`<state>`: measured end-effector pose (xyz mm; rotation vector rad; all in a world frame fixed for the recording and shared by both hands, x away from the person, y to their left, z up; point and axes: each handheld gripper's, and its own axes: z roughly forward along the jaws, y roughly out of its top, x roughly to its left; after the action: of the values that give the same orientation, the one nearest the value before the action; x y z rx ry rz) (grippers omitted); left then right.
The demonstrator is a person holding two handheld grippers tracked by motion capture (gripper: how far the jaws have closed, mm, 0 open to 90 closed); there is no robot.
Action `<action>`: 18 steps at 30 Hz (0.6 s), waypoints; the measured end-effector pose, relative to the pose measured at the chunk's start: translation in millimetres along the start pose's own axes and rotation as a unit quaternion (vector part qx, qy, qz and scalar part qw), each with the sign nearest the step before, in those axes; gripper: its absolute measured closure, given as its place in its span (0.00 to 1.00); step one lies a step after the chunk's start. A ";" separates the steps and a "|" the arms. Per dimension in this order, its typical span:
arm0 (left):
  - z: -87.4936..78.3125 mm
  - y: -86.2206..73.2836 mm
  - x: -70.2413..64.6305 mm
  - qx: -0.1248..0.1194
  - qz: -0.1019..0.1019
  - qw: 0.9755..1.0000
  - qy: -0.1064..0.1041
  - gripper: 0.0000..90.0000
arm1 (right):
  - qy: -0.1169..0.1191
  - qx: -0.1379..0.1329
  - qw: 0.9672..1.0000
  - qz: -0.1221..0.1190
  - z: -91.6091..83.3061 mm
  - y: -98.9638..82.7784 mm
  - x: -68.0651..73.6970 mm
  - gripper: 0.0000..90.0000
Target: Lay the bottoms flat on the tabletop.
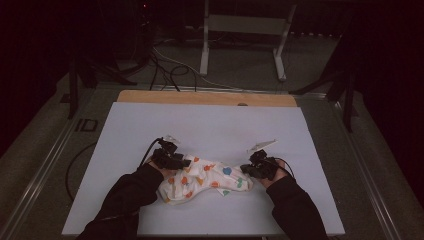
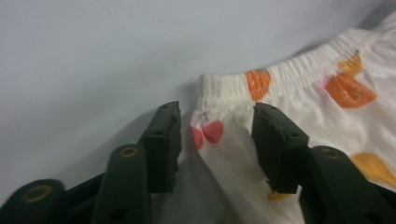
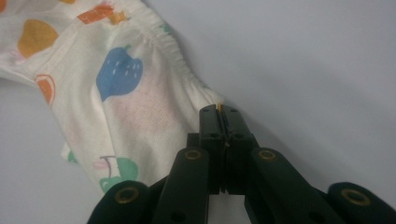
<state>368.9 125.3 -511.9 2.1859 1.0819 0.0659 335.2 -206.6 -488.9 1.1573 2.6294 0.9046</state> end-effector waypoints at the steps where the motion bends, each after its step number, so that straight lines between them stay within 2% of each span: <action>1: 0.8 0.4 -0.8 0.001 0.007 1.000 0.001 0.61 | 0.000 0.000 1.000 0.000 0.0 0.0 0.0 0.99; 3: 2.0 0.7 -3.3 0.004 0.025 1.000 0.012 0.71 | -0.007 -0.003 1.000 -0.006 -2.0 0.7 1.3 0.99; 6: 4.1 2.0 -6.6 0.005 0.033 0.999 0.029 0.85 | -0.011 -0.009 1.000 -0.010 -3.0 1.3 2.4 0.99; 8: 4.8 3.5 -8.8 0.008 0.040 0.999 0.032 0.94 | -0.013 -0.011 1.000 -0.011 -3.3 1.8 2.8 0.99; 12: 2.0 5.2 -13.3 0.010 0.052 0.998 0.046 0.98 | -0.017 -0.018 1.000 -0.009 -6.4 2.0 3.6 0.99; 18: -20.7 7.0 -15.4 -0.023 0.056 0.996 0.059 0.99 | -0.029 -0.046 0.998 -0.014 -21.0 2.4 6.2 0.99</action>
<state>356.9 122.8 -488.2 2.2222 1.0103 0.2715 325.2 -210.8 -469.7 1.1057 2.5240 0.9609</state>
